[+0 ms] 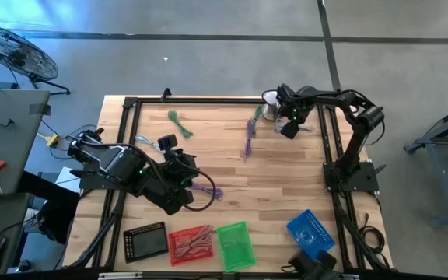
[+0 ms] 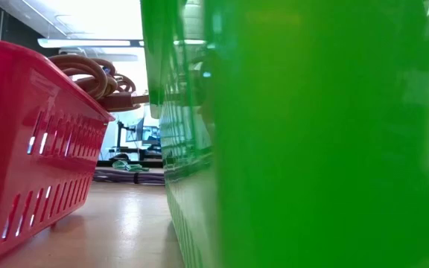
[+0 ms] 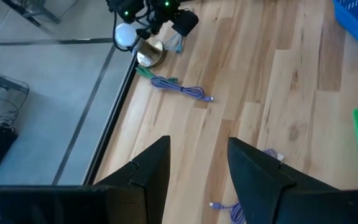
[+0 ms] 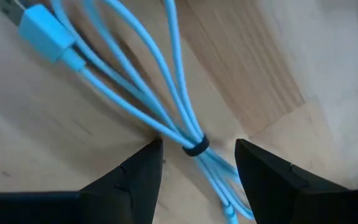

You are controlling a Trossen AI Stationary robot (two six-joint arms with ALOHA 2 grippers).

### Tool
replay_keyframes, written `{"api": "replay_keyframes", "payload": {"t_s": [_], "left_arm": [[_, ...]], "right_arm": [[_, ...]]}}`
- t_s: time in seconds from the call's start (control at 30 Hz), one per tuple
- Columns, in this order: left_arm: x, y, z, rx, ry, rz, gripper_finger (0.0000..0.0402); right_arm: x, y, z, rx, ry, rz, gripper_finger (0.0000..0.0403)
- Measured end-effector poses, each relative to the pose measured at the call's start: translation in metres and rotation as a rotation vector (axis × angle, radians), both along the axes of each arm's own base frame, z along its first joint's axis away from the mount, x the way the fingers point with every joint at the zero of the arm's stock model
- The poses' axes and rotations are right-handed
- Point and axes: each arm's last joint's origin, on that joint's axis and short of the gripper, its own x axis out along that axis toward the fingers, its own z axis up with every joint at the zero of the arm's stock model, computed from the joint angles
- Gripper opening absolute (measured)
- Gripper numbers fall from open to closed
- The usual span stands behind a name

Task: Pick & Place USB Port
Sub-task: Put the blue USB charger into the blue bin

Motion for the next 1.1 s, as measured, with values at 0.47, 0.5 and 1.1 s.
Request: {"api": "replay_keyframes", "payload": {"t_s": [0.47,0.5,1.1], "left_arm": [[0.0,0.0,0.0,0.004,0.004,-0.004,0.0154],[0.0,0.0,0.0,0.003,0.003,-0.004,0.0154],[0.0,-0.001,-0.001,-0.029,0.003,0.0,0.0154]], "right_arm": [[0.004,0.007,-0.003,0.07,0.015,0.034,0.0019],[0.005,0.008,-0.003,0.065,0.023,0.032,0.0022],[0.007,0.037,0.035,0.001,0.042,0.024,0.0002]]}}
